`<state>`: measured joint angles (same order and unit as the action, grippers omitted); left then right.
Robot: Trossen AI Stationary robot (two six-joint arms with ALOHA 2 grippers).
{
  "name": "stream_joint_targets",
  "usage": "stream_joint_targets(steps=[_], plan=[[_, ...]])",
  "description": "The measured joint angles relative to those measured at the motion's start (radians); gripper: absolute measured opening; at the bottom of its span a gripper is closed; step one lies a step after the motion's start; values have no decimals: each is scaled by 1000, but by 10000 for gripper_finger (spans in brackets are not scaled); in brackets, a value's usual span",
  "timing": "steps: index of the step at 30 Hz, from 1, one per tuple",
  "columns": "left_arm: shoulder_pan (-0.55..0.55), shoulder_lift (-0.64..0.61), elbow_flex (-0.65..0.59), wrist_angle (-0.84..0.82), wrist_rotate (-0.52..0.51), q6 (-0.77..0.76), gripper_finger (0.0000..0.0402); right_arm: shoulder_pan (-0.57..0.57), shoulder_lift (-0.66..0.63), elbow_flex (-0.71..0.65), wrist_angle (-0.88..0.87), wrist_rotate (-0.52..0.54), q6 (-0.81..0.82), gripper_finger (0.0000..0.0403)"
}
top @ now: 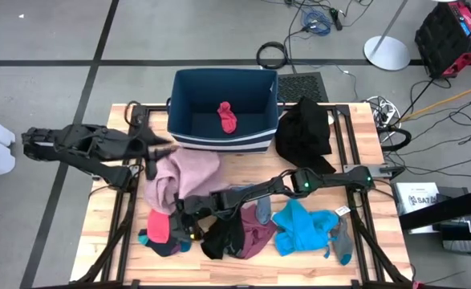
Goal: Sort clothes
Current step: Put the pink sock into the blue laundry organizer
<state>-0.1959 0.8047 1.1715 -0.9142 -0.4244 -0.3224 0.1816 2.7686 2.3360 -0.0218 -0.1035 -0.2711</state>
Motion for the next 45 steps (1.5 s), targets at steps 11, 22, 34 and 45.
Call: stream_joint_targets(steps=[11, 22, 34, 45], plan=[[-109, 4, 0, 213, 326, 66, 127, 3, -140, -1, -382, 4, -63, 210], [-295, 69, -79, 40, 526, -421, 125, -46, -308, 0, -814, 0, -74, 210], [-598, 314, -362, 246, 546, -843, 125, -17, -375, -14, -1238, -3, 13, 210], [-707, 620, -365, 277, 502, -677, 125, 26, -377, -33, -1155, 0, 49, 210]])
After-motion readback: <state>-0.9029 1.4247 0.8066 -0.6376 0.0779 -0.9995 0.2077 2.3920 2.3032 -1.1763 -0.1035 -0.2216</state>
